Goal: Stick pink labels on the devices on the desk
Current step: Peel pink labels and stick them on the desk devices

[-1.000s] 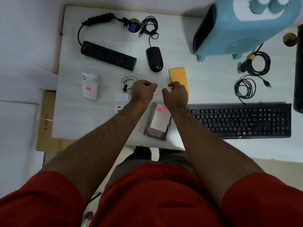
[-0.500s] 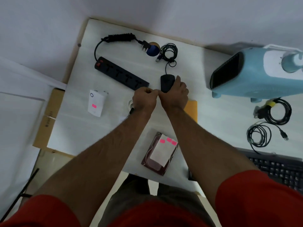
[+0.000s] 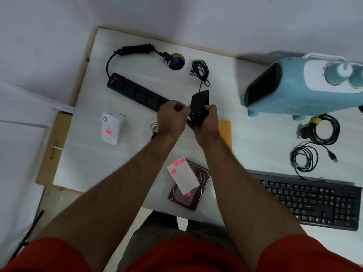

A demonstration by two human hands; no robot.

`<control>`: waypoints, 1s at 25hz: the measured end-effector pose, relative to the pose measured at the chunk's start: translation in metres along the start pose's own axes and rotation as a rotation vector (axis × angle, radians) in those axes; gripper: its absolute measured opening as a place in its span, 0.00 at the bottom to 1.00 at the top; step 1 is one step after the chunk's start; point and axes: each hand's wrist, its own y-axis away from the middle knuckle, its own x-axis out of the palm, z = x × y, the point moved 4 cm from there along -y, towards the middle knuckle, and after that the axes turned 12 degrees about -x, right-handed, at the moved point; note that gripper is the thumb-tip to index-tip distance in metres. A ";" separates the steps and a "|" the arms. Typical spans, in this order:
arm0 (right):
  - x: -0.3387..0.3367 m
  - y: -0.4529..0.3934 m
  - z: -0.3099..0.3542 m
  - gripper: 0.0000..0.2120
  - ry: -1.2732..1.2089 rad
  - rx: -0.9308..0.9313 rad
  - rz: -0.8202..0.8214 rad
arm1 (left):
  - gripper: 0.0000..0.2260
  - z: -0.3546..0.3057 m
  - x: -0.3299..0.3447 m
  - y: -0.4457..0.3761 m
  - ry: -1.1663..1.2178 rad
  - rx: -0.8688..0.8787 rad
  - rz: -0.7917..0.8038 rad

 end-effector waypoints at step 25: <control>0.010 0.000 -0.013 0.31 -0.287 -0.023 0.088 | 0.16 0.011 0.008 0.031 -0.390 0.513 -0.085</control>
